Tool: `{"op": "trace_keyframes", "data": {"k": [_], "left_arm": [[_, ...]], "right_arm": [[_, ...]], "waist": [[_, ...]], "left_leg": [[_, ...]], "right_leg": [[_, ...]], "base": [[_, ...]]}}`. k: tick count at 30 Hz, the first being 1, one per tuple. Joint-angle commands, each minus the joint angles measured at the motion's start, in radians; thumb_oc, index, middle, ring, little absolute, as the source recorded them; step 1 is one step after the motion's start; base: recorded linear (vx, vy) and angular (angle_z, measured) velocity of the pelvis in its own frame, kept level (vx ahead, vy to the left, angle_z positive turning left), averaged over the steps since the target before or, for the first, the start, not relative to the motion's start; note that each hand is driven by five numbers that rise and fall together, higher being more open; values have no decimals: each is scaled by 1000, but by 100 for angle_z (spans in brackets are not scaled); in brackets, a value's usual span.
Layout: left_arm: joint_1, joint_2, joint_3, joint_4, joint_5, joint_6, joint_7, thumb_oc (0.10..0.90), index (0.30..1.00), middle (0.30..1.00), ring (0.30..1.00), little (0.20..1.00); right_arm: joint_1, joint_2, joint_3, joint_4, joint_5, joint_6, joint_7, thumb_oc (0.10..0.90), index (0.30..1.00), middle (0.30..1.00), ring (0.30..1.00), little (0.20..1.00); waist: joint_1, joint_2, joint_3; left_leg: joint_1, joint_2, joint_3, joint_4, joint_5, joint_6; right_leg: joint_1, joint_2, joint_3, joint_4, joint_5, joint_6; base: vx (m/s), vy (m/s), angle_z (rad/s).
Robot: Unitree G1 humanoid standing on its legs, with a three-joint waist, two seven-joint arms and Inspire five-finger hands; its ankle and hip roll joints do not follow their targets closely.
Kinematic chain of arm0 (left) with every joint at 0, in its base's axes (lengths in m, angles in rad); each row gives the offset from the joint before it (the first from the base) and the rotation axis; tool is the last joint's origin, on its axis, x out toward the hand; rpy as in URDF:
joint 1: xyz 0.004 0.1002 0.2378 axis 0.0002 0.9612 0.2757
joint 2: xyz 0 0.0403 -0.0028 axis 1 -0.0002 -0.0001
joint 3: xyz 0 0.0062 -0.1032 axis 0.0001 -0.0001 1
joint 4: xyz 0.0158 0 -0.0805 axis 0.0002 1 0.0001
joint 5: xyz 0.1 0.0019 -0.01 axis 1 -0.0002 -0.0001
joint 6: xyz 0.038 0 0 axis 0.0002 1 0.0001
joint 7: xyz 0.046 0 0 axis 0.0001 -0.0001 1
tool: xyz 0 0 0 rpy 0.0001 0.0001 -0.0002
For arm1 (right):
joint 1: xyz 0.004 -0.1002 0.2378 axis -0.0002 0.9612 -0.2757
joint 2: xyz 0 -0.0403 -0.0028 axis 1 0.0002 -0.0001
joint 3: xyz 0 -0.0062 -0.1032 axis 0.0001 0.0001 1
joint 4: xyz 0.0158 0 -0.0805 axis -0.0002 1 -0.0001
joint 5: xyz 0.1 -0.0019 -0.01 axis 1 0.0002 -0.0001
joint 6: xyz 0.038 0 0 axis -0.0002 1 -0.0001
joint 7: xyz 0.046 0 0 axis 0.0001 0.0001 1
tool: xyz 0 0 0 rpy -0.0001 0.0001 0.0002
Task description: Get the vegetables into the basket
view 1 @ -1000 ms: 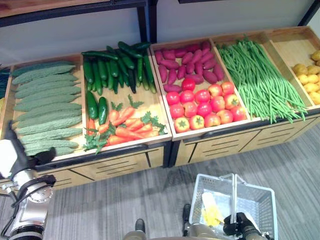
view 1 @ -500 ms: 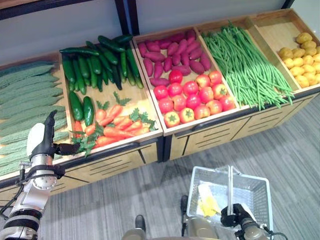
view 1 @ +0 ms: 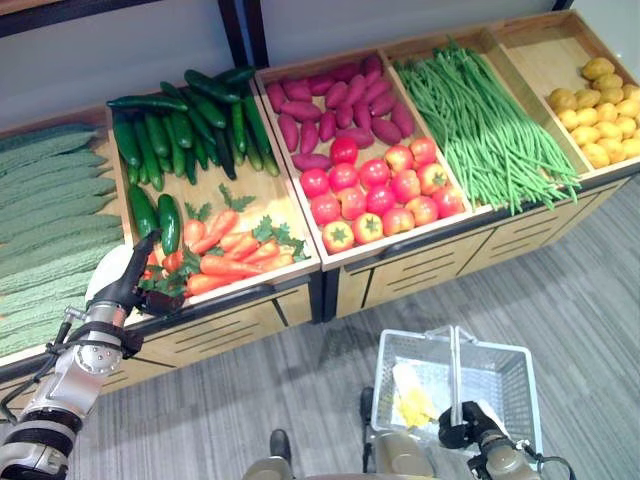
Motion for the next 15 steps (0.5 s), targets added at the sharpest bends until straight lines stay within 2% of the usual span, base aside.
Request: {"op": "trace_keyframes", "data": {"k": [1, 2, 3, 4, 5, 15], "left_arm": [[-158, 100, 52, -3, -4, -51, 47, 900, 1000, 1000, 1000, 1000], [-165, 99, 49, -3, -1, -49, 47, 900, 1000, 1000, 1000, 1000], [-170, 97, 44, 0, 3, -48, 47, 857, 940, 940, 940, 940], [-173, 98, 38, -3, 7, -45, 47, 522, 470, 470, 470, 470], [-179, 100, 35, -1, 16, -42, 49, 400, 300, 300, 300, 300], [-227, 84, -11, 104, 66, -12, 73, 400, 300, 300, 300, 300]], "right_arm": [[-2, -57, 71, 8, -29, -8, -1, 400, 300, 300, 300, 300], [-2, -58, 71, 7, -29, -8, -2, 400, 300, 300, 300, 300], [-4, -58, 71, 9, -28, -8, -3, 400, 300, 300, 300, 300], [-7, -59, 71, 14, -27, -7, -3, 400, 300, 300, 300, 300], [-10, -59, 69, 16, -26, -6, -4, 400, 300, 300, 300, 300], [-32, -62, 81, 5, -17, -8, -12, 400, 300, 300, 300, 300]], "waist": [[-18, -40, -16], [-18, -40, -15], [-19, -40, -13], [-18, -40, -11], [-18, -39, -10], [-20, -45, 1]], "left_leg": [[-17, 26, -55, 1, -34, -26], [-18, 26, -53, 1, -34, -26], [-20, 27, -53, 1, -33, -26], [-23, 27, -53, 1, -33, -26], [-25, 27, -53, 1, -32, -26], [-40, 30, -49, 1, -27, -26]], "right_leg": [[36, -97, 41, 12, -34, 121], [34, -97, 42, 13, -34, 121], [31, -96, 42, 13, -33, 120], [29, -96, 43, 13, -33, 121], [26, -95, 43, 13, -33, 121], [6, -90, 58, 13, -32, 120]], "base": [[-1, 14, -4], [1, 10, -6], [10, 10, -8], [6, 10, -11], [9, 11, -11], [4, 3, -2]]}}
